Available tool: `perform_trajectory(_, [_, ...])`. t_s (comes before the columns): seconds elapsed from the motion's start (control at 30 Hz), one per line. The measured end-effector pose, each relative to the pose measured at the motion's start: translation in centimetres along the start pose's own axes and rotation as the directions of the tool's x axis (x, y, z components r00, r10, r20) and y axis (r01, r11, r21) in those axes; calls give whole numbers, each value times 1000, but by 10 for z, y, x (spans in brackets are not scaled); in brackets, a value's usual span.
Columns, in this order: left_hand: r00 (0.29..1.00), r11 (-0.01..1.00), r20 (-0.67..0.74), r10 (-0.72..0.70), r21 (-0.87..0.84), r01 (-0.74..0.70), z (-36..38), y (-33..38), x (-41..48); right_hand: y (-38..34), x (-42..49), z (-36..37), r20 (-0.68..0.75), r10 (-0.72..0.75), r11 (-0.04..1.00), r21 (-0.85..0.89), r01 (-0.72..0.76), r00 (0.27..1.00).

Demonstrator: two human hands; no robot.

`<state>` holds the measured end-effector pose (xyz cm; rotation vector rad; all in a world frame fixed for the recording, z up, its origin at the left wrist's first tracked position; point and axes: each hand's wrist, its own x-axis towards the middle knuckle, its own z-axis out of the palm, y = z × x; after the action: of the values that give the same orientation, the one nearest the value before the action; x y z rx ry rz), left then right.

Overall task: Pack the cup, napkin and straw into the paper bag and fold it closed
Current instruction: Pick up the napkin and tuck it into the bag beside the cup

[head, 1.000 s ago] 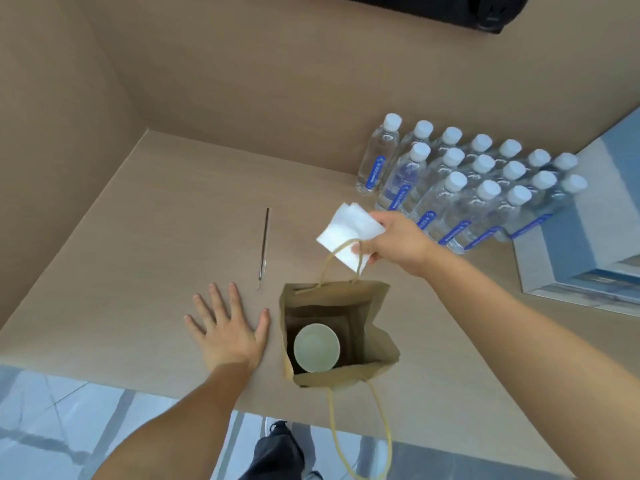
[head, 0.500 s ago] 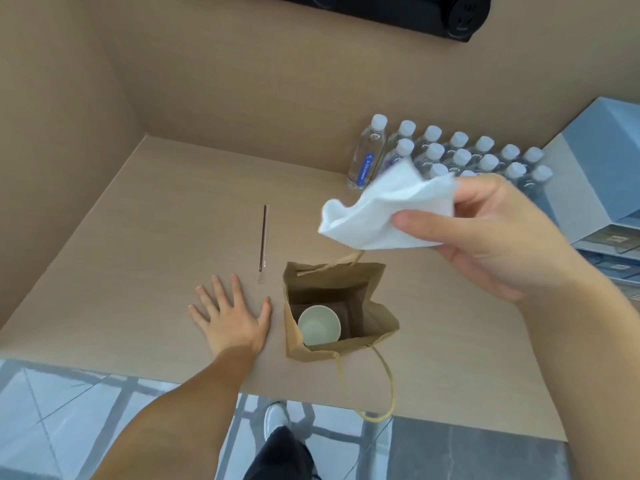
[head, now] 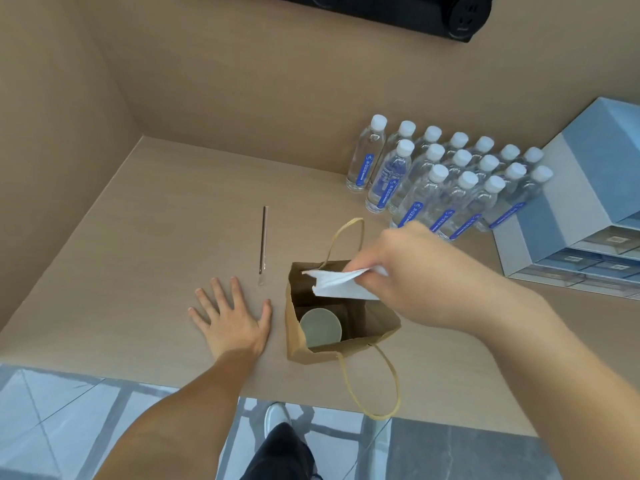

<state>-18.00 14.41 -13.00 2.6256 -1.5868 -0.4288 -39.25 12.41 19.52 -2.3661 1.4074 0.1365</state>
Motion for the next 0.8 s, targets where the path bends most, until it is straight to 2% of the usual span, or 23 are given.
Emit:
perform_trajectory(0.1, [1000, 1000, -6, 1, -12, -1, 0, 1, 0, -13, 21, 15, 77, 103, 989, -116, -94, 992])
perform_trajectory(0.3, [1000, 1000, -23, -7, -23, 6, 5, -1, -1, -38, 39, 46, 70, 88, 943, -328, -61, 994])
perform_trajectory(0.57, [999, 1000, -41, 2, -18, -3, 5, -1, 1, -38, 46, 58, 79, 154, 937, -327, -120, 985])
perform_trajectory(0.7, [999, 1000, -39, 5, -11, -5, 5, -1, 2, -32, 48, 72, 34, 203, 905, -388, -174, 979])
perform_trajectory(0.8, [999, 1000, -39, 5, -13, -6, 5, -2, 2, -29, 58, 82, 58, 262, 890, -400, -218, 963])
